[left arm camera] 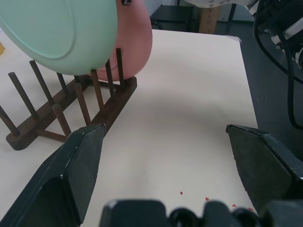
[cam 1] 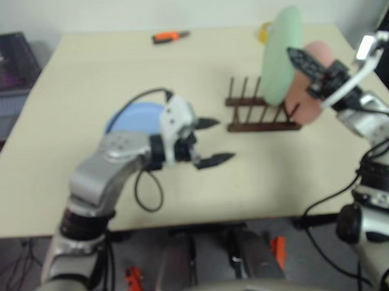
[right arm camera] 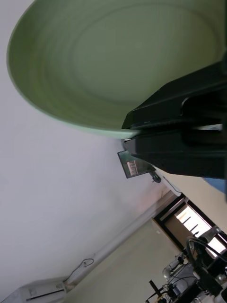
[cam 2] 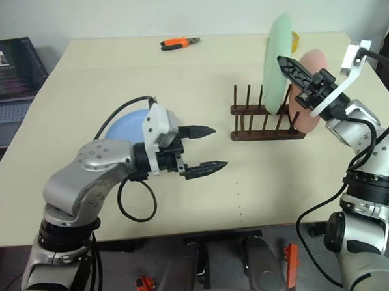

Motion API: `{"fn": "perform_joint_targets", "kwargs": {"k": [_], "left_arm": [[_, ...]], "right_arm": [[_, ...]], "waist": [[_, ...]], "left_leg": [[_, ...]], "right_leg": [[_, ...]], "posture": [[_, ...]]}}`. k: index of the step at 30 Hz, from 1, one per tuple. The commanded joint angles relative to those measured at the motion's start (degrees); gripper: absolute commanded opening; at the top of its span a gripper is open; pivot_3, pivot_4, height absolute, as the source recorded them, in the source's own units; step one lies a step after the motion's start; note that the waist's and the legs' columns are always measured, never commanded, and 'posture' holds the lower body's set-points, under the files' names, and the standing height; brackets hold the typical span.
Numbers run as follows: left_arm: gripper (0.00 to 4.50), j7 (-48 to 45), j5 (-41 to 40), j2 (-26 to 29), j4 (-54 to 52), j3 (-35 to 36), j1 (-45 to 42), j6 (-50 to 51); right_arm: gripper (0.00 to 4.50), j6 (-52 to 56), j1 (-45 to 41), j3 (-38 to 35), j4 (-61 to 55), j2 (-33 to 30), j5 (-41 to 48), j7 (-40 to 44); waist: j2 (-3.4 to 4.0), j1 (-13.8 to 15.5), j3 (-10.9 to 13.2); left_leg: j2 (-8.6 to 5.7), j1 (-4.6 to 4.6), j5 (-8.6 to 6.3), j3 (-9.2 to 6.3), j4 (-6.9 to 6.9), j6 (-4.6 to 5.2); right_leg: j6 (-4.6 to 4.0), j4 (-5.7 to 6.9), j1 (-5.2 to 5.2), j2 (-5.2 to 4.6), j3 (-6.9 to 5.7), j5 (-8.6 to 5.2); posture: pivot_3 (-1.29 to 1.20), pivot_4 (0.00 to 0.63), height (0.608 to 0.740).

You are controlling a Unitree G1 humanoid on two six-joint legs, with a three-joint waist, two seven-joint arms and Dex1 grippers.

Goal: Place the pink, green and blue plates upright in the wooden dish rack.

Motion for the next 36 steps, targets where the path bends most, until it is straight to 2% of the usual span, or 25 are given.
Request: {"fn": "perform_joint_targets", "kwargs": {"k": [1,8,12,21,26,30,31,34,36], "left_arm": [[4.50,0.50,-0.93,0.52,-2.58,1.54,-0.04,-0.11],[4.50,0.89,-0.92,0.97,-2.80,1.49,0.01,-0.17],[4.50,0.96,-0.75,1.09,-2.87,1.40,-0.09,-0.25],[4.50,0.48,-1.19,1.51,-3.65,1.19,-0.16,-0.03],[4.50,0.13,-1.61,3.07,-3.93,2.59,0.18,0.26],[4.50,0.93,-4.76,6.29,-3.55,10.04,0.36,2.39],[4.50,0.94,-5.24,8.57,-2.23,14.08,0.72,2.71],[4.50,1.68,-5.39,14.22,2.29,22.93,1.46,3.54],[4.50,2.54,-2.76,17.76,6.76,25.11,2.28,3.05]], "right_arm": [[0.01,-1.26,-0.15,0.12,-0.28,-0.80,-0.15,1.73],[0.01,-0.66,-0.04,0.86,1.40,-1.00,-1.26,2.24],[0.92,-0.99,-0.36,0.80,1.92,-0.72,-1.92,2.21],[4.05,-5.74,-0.98,1.87,0.74,-2.61,-7.78,2.36],[4.05,-8.70,-3.94,4.24,-1.68,-6.87,-12.84,2.70],[4.05,-9.16,-8.11,6.64,-4.61,-13.32,-15.81,5.27],[4.05,-8.42,-10.23,6.51,-5.61,-14.45,-14.55,6.30],[4.05,-6.32,-15.05,6.86,-7.91,-14.60,-11.69,7.59],[4.05,-5.51,-15.90,9.43,-9.94,-13.08,-11.42,8.00]], "waist": [[0.00,-0.01,0.00],[0.00,-0.01,0.00],[0.00,0.00,0.00],[0.00,0.06,0.00],[0.00,0.04,0.00],[0.03,-0.05,0.04],[0.03,-0.05,0.03],[0.04,-0.56,0.07],[0.02,-0.74,0.06]], "left_leg": [[0.00,0.00,0.00,0.00,0.00,0.00],[0.00,0.00,0.00,0.01,0.00,0.00],[0.00,0.00,0.00,0.00,-0.01,0.00],[0.00,-0.01,0.00,0.00,-0.01,0.00],[-0.01,-0.01,0.00,0.02,-0.01,0.00],[0.01,-0.02,0.00,0.03,-0.04,0.00],[0.03,-0.02,0.00,0.01,-0.07,0.00],[0.13,-0.01,-0.01,-0.02,-0.12,-0.01],[0.18,0.02,-0.01,-0.09,-0.15,-0.01]], "right_leg": [[0.00,0.00,0.00,0.00,0.00,0.00],[0.00,-0.01,0.00,0.00,0.01,0.00],[-0.01,-0.01,-0.01,0.00,0.00,0.00],[-0.02,-0.04,0.00,0.00,-0.01,-0.02],[-0.03,-0.04,-0.02,0.00,0.01,-0.02],[-0.33,-0.01,-0.10,0.00,0.01,-0.20],[-0.36,-0.02,-0.10,0.01,-0.02,-0.22],[-0.42,0.00,-0.12,0.10,-0.05,-0.26],[-0.41,0.00,-0.09,0.13,-0.13,-0.26]], "posture": [[0.00,0.150,0.740],[0.00,0.150,0.740],[0.00,0.150,0.740],[0.00,0.150,0.740],[0.00,0.150,0.740],[0.00,0.150,0.740],[0.00,0.150,0.740],[0.00,0.150,0.740],[0.00,0.150,0.740]]}}
